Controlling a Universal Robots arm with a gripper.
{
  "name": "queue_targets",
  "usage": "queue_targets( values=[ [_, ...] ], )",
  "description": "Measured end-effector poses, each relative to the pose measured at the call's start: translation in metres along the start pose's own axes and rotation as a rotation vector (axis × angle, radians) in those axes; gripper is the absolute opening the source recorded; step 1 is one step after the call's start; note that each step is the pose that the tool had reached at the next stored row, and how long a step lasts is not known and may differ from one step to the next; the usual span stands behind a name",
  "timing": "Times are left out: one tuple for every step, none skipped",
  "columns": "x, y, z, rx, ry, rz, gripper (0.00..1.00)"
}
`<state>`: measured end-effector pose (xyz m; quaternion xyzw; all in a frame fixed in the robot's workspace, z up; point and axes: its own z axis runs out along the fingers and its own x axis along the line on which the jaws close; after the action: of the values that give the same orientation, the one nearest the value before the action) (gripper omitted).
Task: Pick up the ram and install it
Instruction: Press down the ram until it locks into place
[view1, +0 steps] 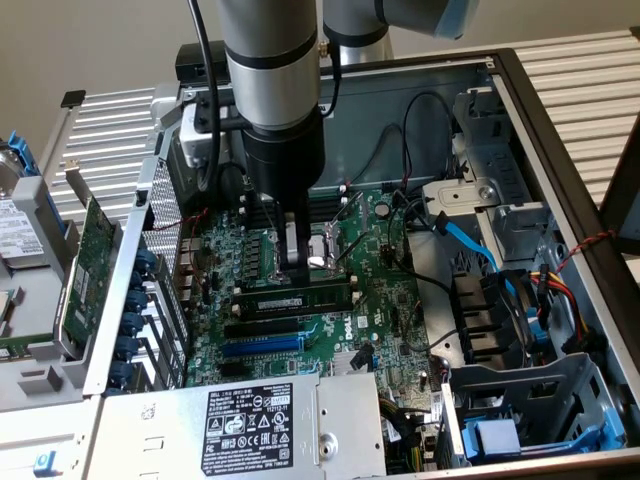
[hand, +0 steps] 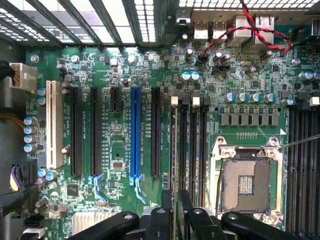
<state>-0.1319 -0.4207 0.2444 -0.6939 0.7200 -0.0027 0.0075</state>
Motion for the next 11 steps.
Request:
queue_targets(
  values=[
    [0.0,0.0001,-0.0001,-0.0035,0.0003,0.0,0.18],
    [0.0,0.0001,-0.0001,-0.0046,0.0004,0.0,0.12],
    [0.0,0.0001,0.0,-0.0045,0.0003,0.0,0.1],
    [0.0,0.0,0.0,-0.0045,0.0003,0.0,0.1],
    [-0.0001,0.0,0.0003,-0.0046,0.0001,0.0,0.1],
    [-0.0003,-0.0001,0.0006,-0.0046,0.0001,0.0,0.1],
    [-0.0004,-0.0002,0.001,-0.0046,0.0001,0.0,0.1],
    [-0.0005,-0.0003,0.0016,-0.0046,0.0001,0.0,0.1],
    [-0.0006,-0.0004,0.0022,-0.0046,0.0001,0.0,0.1],
    [-0.0007,-0.0005,0.003,-0.0052,0.0002,0.0,0.1],
    [-0.0009,-0.0007,0.0038,-0.0062,0.0003,0.001,0.1]
  ],
)
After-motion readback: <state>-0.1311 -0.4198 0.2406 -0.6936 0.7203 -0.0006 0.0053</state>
